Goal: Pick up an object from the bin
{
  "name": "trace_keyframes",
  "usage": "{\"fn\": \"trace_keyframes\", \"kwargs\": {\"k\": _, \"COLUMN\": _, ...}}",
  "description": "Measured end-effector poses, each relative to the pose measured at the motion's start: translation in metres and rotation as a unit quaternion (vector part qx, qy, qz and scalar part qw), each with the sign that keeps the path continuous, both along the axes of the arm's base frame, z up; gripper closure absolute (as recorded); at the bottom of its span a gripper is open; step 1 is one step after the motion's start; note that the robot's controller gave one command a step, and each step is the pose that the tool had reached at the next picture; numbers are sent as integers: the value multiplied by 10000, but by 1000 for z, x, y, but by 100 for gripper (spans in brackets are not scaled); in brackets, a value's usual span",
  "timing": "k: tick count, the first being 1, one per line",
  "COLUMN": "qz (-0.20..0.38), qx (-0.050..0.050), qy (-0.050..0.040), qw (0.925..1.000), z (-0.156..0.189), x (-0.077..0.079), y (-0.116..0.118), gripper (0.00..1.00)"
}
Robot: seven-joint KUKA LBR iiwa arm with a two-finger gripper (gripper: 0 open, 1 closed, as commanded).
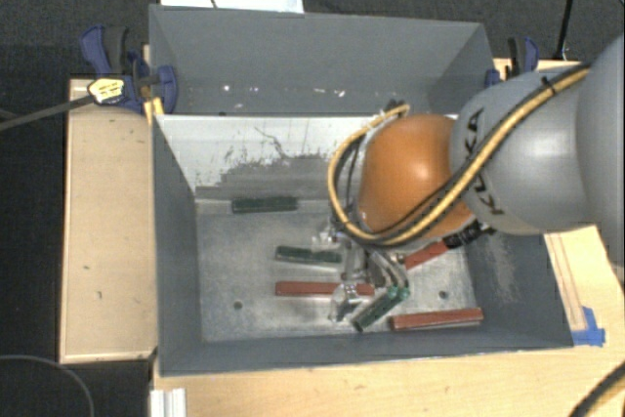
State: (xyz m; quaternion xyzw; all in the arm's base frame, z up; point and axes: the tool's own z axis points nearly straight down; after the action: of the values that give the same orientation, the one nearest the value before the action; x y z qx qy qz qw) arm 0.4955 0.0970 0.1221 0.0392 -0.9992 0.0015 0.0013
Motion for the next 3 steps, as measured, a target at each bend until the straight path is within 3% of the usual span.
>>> {"fn": "trace_keyframes", "kwargs": {"k": 1, "qz": 85, "qx": 38, "qy": -77, "qw": 9999, "z": -47, "x": 49, "y": 26, "gripper": 100}}
{"fn": "trace_keyframes", "kwargs": {"k": 2, "qz": 80, "qx": 38, "qy": -76, "qw": 9999, "z": -47, "x": 49, "y": 26, "gripper": 100}}
{"fn": "trace_keyframes", "kwargs": {"k": 3, "qz": 355, "qx": 22, "qy": -19, "qw": 9994, "z": 72, "x": 25, "y": 67, "gripper": 100}}
